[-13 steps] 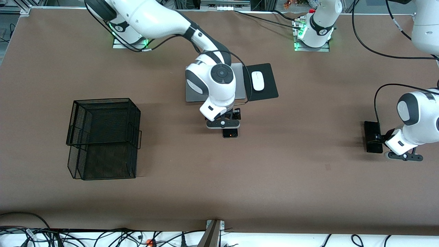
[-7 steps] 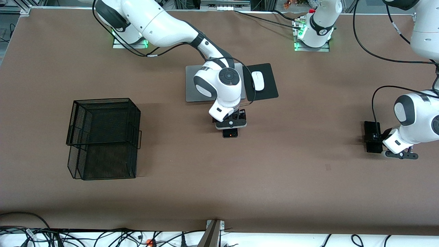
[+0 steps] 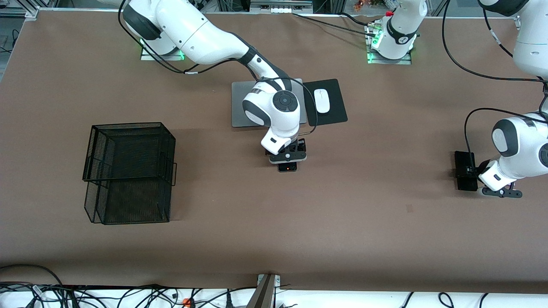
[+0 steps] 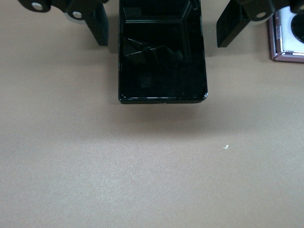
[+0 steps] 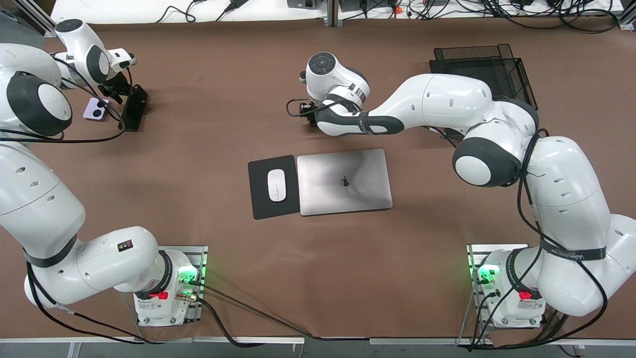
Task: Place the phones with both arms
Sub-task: 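Grasp the flip phone with the right gripper while the left gripper grasps the slim phone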
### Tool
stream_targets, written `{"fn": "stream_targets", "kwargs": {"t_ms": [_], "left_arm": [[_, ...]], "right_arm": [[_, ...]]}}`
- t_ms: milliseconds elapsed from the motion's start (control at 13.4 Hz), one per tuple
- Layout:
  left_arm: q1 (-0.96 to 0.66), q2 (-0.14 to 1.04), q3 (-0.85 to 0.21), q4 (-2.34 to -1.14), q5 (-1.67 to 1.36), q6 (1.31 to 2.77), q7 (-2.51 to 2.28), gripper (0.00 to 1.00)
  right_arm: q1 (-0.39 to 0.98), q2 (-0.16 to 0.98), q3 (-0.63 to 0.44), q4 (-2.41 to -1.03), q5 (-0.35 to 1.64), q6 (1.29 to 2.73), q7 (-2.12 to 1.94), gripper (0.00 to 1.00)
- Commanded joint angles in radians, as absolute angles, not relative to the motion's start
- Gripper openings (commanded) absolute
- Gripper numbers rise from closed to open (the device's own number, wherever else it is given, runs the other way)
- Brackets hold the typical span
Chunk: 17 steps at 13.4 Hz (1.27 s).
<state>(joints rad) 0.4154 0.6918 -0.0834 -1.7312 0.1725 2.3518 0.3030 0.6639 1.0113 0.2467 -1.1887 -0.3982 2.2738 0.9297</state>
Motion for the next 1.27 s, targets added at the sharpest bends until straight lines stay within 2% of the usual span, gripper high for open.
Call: {"fn": "stream_targets", "kwargs": {"t_ms": [0,447,522,596,671,746,969,1193], "left_arm": [[0.431,0.693,-0.098,-1.738,0.195,2.364,0.318,1.00],[0.451,0.701,-0.104,-1.738,0.178,2.367,0.318,1.00],[0.454,0.701,-0.107,-1.738,0.178,2.367,0.318,1.00],[0.454,0.703,-0.107,-1.738,0.178,2.367,0.316,1.00],[0.454,0.703,-0.109,-1.738,0.178,2.367,0.316,1.00],[0.456,0.704,-0.109,-1.738,0.178,2.367,0.316,1.00],[0.462,0.709,-0.110,-1.744,0.149,2.367,0.316,1.00],[0.460,0.709,-0.112,-1.746,0.149,2.365,0.316,1.00]], "right_arm": [[0.670,1.046,0.247,-1.155,-0.414,2.289,0.951,1.00],[0.675,1.058,0.247,-1.155,-0.414,2.304,0.960,0.99],[0.675,1.058,0.247,-1.155,-0.414,2.304,0.959,0.76],[0.675,1.057,0.245,-1.154,-0.416,2.304,0.959,0.45],[0.675,1.057,0.245,-1.152,-0.416,2.303,0.957,0.19],[0.675,1.054,0.245,-1.152,-0.416,2.298,0.956,0.01],[0.672,1.042,0.244,-1.144,-0.414,2.277,0.946,0.00],[0.667,1.020,0.267,-1.033,-0.407,2.073,0.940,0.00]]}}
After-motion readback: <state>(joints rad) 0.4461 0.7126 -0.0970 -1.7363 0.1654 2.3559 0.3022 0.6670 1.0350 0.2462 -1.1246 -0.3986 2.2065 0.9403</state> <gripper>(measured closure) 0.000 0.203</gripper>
